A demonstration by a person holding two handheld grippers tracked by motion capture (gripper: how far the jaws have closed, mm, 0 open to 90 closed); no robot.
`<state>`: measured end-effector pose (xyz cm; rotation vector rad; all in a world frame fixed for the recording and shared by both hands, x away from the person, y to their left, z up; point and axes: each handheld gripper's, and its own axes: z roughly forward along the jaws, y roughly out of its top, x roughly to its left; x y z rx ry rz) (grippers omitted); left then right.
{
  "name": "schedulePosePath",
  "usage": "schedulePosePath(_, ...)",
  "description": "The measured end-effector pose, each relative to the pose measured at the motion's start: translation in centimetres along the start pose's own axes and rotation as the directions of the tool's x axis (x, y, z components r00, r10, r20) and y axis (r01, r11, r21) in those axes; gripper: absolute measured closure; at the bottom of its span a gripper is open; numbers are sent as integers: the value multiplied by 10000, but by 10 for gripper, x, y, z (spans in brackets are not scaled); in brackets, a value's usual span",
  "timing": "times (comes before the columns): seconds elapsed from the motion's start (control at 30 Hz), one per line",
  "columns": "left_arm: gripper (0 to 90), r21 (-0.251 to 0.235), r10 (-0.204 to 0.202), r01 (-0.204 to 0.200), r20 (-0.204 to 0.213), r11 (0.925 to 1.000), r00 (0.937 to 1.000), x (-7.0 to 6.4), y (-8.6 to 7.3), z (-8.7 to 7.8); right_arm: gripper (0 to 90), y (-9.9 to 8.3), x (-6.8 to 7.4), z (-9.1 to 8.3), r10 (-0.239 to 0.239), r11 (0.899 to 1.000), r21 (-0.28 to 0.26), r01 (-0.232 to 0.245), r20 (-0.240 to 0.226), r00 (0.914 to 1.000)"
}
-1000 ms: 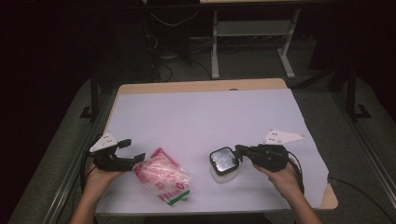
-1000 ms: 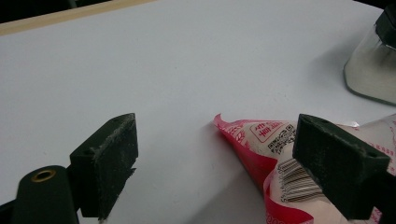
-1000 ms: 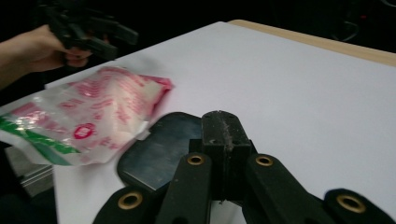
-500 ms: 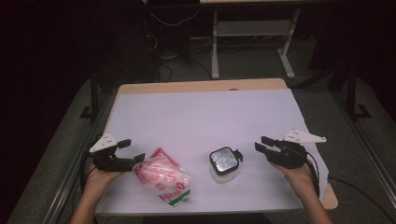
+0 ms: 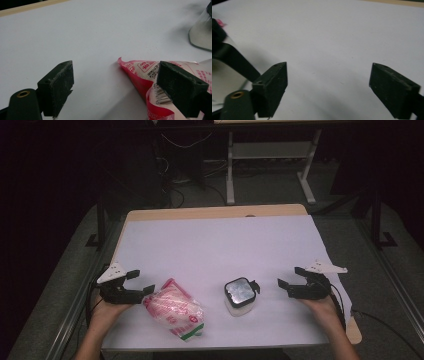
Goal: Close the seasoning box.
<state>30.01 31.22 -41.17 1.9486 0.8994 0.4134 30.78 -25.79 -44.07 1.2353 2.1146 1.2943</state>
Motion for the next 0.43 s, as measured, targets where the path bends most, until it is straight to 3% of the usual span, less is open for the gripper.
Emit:
schedulePosePath(0.13,138,61,-62,62,-21,10000,10000,0,-1,1,134,-4,-6,4,49,10000,29,-50,207,9998)
schedulePosePath(0.43,138,94,-59,59,-56,9999,10000,-1,0,2,134,-5,-5,5,89,10000,-20,-89,115,9999)
